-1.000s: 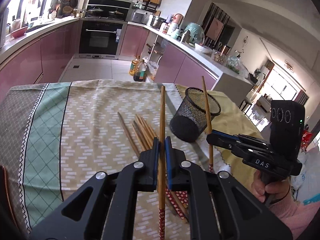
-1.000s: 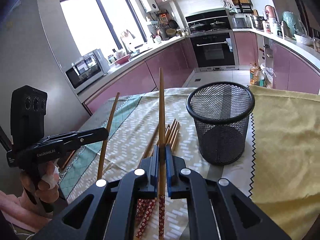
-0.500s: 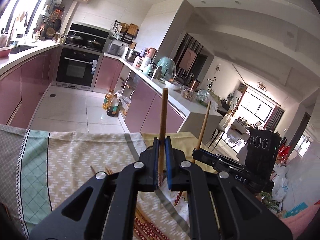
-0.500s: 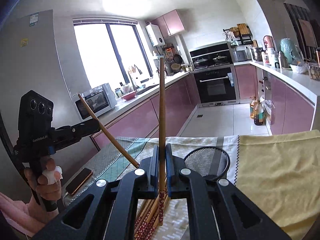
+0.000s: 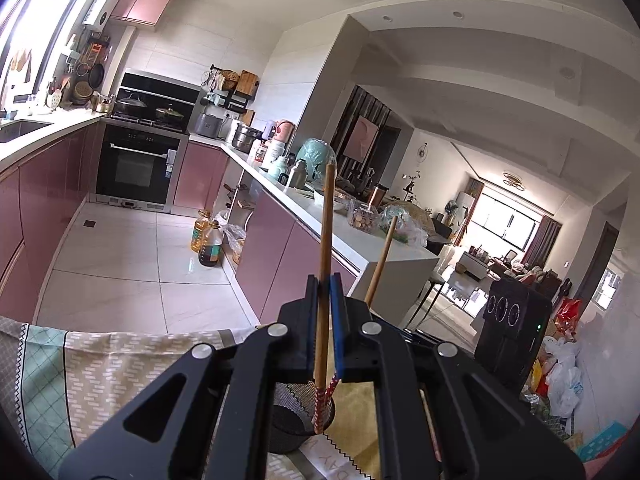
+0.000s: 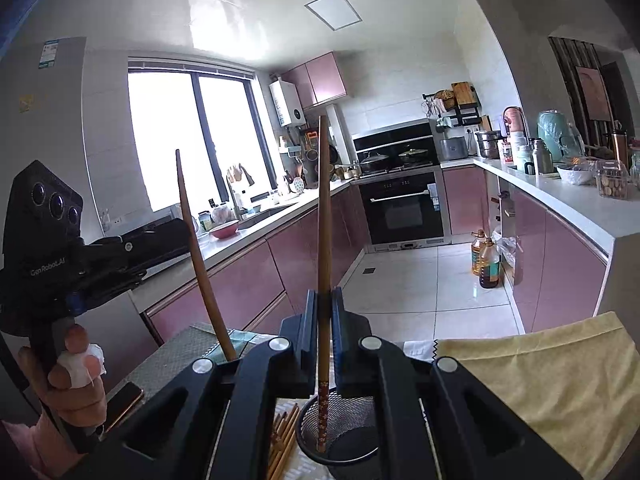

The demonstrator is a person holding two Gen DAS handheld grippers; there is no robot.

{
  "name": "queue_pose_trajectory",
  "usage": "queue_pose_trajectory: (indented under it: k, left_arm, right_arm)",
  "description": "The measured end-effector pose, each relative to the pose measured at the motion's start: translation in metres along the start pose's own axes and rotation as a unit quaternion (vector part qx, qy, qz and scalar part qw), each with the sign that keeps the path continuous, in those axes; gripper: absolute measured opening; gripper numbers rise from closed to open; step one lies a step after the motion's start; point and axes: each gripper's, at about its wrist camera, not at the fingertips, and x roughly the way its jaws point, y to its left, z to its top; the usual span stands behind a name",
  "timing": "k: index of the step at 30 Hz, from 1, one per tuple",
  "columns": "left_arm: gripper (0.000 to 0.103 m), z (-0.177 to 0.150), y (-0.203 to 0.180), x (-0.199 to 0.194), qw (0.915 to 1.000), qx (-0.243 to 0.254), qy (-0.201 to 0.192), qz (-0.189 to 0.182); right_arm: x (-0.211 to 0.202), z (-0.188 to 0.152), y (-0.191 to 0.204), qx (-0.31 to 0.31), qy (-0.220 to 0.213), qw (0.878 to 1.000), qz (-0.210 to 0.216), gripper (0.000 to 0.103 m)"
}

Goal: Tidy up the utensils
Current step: 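Lift the right tool's chopstick upright over the mesh cup while the left tool lifts its own, then lower the chopsticks into the mesh cup and open both tools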

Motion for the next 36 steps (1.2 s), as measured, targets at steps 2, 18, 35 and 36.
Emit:
queue_pose_trajectory:
  k: [2, 18, 35, 36]
  left_arm:
    - [0.007, -0.002, -0.001, 0.012, 0.9999, 0.002, 0.010, 0.007]
    - [0.005, -0.061, 0.033, 0.077, 0.9891, 0.011, 0.145, 0.023]
    - [0.022, -0.079, 0.042, 0.058, 0.9926, 0.037, 0.108, 0.041]
    - [0.025, -0.082, 0.043, 0.052, 0.9928, 0.040, 0.104, 0.042]
  right_arm:
    - [0.010, -0.006, -0.003, -0.001, 0.011, 1.000, -0.006, 0.005]
    - [0.052, -0.041, -0.015, 0.013, 0.126, 0.992, -0.024, 0.006]
    - [0.030, -0.047, -0.011, -0.005, 0.098, 0.993, -0.066, 0.030]
    - [0.022, -0.048, -0.007, -0.009, 0.091, 0.994, -0.063, 0.030]
